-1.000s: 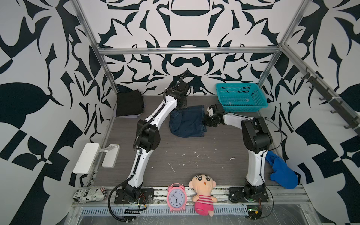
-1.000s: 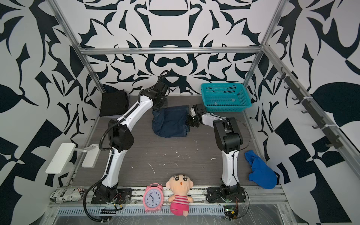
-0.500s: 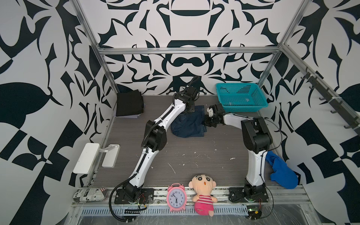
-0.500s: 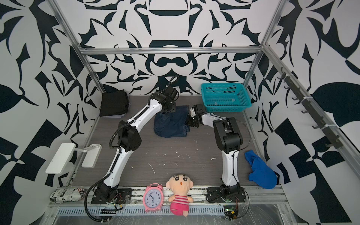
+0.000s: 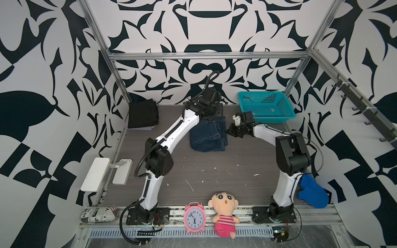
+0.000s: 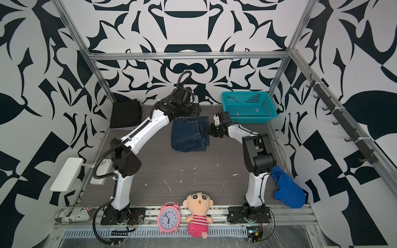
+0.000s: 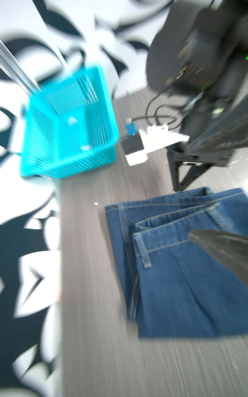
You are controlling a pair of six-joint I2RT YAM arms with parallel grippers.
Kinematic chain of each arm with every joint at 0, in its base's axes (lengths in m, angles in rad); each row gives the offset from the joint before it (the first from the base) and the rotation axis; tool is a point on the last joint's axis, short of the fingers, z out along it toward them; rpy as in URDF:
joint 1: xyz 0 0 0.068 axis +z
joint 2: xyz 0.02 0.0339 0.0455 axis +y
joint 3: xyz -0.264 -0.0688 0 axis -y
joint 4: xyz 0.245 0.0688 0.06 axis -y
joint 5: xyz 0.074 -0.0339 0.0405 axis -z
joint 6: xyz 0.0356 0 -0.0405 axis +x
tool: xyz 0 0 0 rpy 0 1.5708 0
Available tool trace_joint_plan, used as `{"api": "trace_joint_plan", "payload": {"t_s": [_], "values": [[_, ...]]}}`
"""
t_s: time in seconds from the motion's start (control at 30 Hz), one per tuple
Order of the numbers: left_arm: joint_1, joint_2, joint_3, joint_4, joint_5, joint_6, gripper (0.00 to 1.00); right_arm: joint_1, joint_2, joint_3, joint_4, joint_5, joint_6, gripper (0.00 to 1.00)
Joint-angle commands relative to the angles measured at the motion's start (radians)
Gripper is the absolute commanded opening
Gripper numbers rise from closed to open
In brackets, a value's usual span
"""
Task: Fold and stack skirts
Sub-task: Fold the skirt at the top-center of the table.
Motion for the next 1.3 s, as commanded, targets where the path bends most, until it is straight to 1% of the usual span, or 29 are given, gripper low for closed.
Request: {"api": "trace_joint_plan", "payload": {"t_s": [0.0, 0.03, 0.07, 0.1, 0.13, 0.17, 0.2, 0.27, 0.33, 0.37, 0.5, 0.53, 0.63, 0.77, 0.93, 1.03, 1.1, 1.17, 1.27], "values": [[0.077, -0.095, -0.178, 0.108, -0.005, 0.000, 0.63, -0.001, -0.121, -0.020, 0.000, -0.025, -0.008, 0.00], [0.096, -0.115, -0.234, 0.119, 0.003, 0.000, 0.63, -0.002, -0.137, -0.024, 0.014, -0.040, 0.005, 0.01], [0.106, -0.135, -0.280, 0.133, 0.001, 0.001, 0.63, -0.005, -0.146, -0.024, 0.029, -0.068, 0.021, 0.07], [0.115, -0.154, -0.338, 0.160, -0.002, 0.013, 0.63, -0.006, -0.146, -0.016, 0.046, -0.100, 0.038, 0.16], [0.117, -0.167, -0.389, 0.189, -0.016, 0.033, 0.63, -0.006, -0.138, -0.001, 0.044, -0.116, 0.049, 0.29], [0.117, -0.173, -0.427, 0.215, -0.027, 0.043, 0.63, -0.002, -0.123, 0.017, 0.048, -0.134, 0.052, 0.38], [0.118, -0.172, -0.459, 0.238, -0.029, 0.051, 0.62, 0.002, -0.096, 0.043, 0.049, -0.151, 0.060, 0.44], [0.123, -0.155, -0.486, 0.261, -0.027, 0.066, 0.62, 0.011, -0.029, 0.106, 0.010, -0.153, 0.063, 0.60], [0.125, -0.118, -0.498, 0.286, -0.023, 0.080, 0.62, 0.015, 0.044, 0.158, 0.001, -0.166, 0.065, 0.64], [0.125, -0.100, -0.494, 0.291, -0.016, 0.086, 0.61, 0.017, 0.072, 0.172, 0.005, -0.172, 0.069, 0.78], [0.115, -0.021, -0.459, 0.278, 0.027, 0.104, 0.55, 0.045, 0.161, 0.232, -0.013, -0.179, 0.056, 0.79], [0.108, -0.012, -0.474, 0.290, 0.031, 0.107, 0.53, 0.048, 0.174, 0.232, -0.014, -0.170, 0.057, 0.78], [0.092, 0.003, -0.537, 0.342, 0.035, 0.110, 0.52, 0.047, 0.202, 0.225, -0.012, -0.147, 0.046, 0.77], [0.078, 0.013, -0.617, 0.402, 0.048, 0.098, 0.49, 0.048, 0.252, 0.245, -0.024, -0.179, 0.025, 0.76], [0.049, 0.026, -0.664, 0.420, 0.046, 0.131, 0.42, 0.051, 0.249, 0.219, 0.034, -0.210, 0.038, 0.74], [0.033, 0.017, -0.695, 0.446, 0.040, 0.151, 0.42, 0.050, 0.237, 0.213, 0.050, -0.221, 0.050, 0.73], [0.026, 0.010, -0.713, 0.467, 0.040, 0.162, 0.41, 0.050, 0.229, 0.205, 0.077, -0.242, 0.065, 0.71], [0.024, 0.007, -0.726, 0.484, 0.041, 0.169, 0.38, 0.051, 0.228, 0.199, 0.102, -0.262, 0.074, 0.70], [0.024, 0.013, -0.740, 0.508, 0.053, 0.176, 0.38, 0.052, 0.234, 0.183, 0.161, -0.295, 0.106, 0.69]]}}
